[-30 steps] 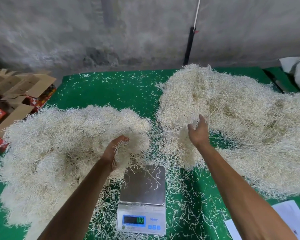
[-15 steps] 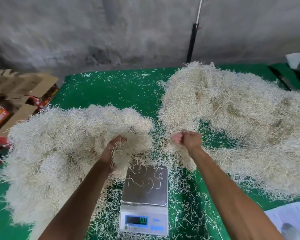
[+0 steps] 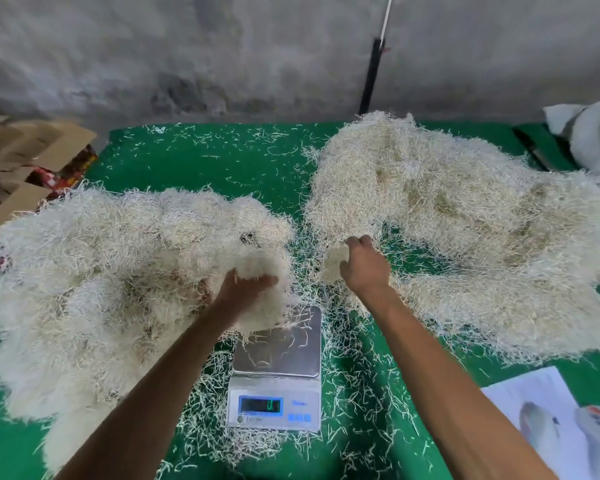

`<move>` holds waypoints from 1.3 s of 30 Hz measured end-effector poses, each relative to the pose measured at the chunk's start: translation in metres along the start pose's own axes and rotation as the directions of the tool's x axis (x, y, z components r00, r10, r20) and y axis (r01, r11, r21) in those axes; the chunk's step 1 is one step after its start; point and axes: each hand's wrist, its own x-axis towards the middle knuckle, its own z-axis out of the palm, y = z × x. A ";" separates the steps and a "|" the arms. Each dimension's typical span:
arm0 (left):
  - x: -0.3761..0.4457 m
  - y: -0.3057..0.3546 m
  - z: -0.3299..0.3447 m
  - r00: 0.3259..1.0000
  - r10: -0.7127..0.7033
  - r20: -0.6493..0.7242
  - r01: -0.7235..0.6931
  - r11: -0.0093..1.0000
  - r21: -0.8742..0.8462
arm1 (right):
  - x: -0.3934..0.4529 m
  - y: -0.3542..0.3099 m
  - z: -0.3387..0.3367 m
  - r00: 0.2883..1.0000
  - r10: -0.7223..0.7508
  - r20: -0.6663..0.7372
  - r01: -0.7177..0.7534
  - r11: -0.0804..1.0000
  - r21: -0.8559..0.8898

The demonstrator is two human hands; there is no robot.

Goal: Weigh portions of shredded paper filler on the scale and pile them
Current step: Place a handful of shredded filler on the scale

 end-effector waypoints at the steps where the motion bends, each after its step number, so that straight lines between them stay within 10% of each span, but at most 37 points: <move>1: -0.005 -0.005 0.005 0.996 0.093 0.015 -0.094 0.986 0.140 | -0.008 -0.003 0.001 0.998 -0.044 -0.037 0.044 0.999 0.007; 7: -0.020 -0.056 0.020 0.882 0.329 0.338 -0.459 0.762 0.456 | -0.080 -0.036 0.021 0.883 -0.377 0.280 0.125 0.764 0.633; 15: -0.034 -0.075 -0.005 0.910 0.375 0.178 -0.415 0.834 0.365 | -0.120 -0.042 0.053 0.914 -0.127 0.384 -0.177 0.729 0.661; 19: -0.048 -0.082 -0.020 0.916 0.382 0.120 -0.399 0.841 0.365 | -0.130 -0.024 0.055 0.934 -0.168 0.314 0.039 0.924 0.380; 25: -0.078 -0.085 -0.030 0.937 0.336 0.094 -0.346 0.932 0.112 | -0.139 -0.013 0.053 0.974 -0.059 0.218 -0.092 0.778 0.622; 39: -0.075 -0.109 -0.037 0.962 0.272 -0.018 -0.270 0.961 0.057 | -0.147 -0.006 0.086 0.989 0.033 0.146 -0.114 0.796 0.595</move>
